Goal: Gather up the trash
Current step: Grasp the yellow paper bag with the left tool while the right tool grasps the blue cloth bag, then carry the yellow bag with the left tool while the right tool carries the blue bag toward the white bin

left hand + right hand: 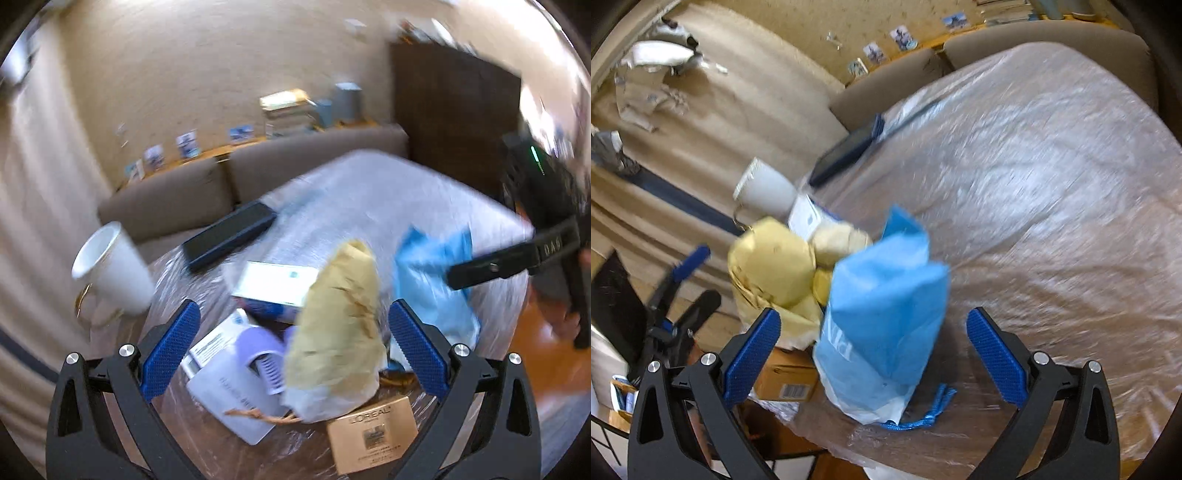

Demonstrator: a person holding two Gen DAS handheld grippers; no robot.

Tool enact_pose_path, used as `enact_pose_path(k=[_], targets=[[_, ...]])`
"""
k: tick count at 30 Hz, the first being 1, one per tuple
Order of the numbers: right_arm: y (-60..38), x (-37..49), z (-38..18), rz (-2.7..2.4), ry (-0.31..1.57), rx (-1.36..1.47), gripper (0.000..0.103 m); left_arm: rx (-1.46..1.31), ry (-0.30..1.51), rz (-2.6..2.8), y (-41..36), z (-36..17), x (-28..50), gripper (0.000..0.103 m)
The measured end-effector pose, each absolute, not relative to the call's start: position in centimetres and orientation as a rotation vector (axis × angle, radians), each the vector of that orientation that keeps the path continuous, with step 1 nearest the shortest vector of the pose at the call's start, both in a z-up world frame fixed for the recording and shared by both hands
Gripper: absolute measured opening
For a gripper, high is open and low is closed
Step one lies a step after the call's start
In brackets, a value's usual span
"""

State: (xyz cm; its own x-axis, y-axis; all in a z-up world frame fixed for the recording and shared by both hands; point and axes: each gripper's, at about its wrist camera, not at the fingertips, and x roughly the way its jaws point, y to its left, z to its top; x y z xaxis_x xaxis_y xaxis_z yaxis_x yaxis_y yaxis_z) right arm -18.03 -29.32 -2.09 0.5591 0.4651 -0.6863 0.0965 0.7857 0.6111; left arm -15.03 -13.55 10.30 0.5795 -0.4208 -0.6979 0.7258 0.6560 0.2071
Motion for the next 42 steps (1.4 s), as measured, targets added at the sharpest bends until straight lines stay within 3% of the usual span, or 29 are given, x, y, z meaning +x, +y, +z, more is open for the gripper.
enact_pose_path(k=[10, 12, 15, 16, 17, 32, 35, 38, 39, 42], targets=[[-26.9, -17.3, -3.3, 0.216, 0.962, 0.537, 0.099, 0.572, 0.797, -0.77, -16.4, 7.1, -11.9, 0.102], [-26.3, -16.7, -3.5, 0.22, 0.96, 0.504, 0.082, 0.554, 0.814, -0.779, -16.4, 7.0, -11.3, 0.099], [-26.1, -16.6, -3.7, 0.233, 0.962, 0.483, 0.062, 0.529, 0.857, -0.794, -16.1, 6.7, -11.0, 0.074], [-26.1, -16.6, -3.7, 0.241, 0.956, 0.488, 0.059, 0.514, 0.869, -0.8, -16.1, 6.5, -11.1, 0.06], [-26.3, -16.9, -3.6, 0.245, 0.951, 0.493, 0.057, 0.497, 0.885, -0.811, -16.1, 6.5, -11.0, 0.056], [-31.2, -18.8, -0.7, 0.21, 0.818, 0.546, 0.052, 0.254, 0.759, -0.756, -13.5, 11.4, -13.3, 0.055], [-31.6, -19.0, -0.4, 0.208, 0.806, 0.538, 0.052, 0.232, 0.766, -0.743, -13.4, 11.2, -13.3, 0.044], [-31.5, -19.2, -0.2, 0.199, 0.813, 0.51, 0.052, 0.251, 0.816, -0.75, -13.8, 10.0, -13.1, 0.044], [-31.4, -19.2, -0.2, 0.193, 0.814, 0.499, 0.053, 0.266, 0.811, -0.747, -14.0, 9.7, -13.2, 0.045], [-31.2, -19.5, -0.4, 0.189, 0.823, 0.478, 0.054, 0.284, 0.808, -0.76, -14.5, 9.5, -13.4, 0.075]])
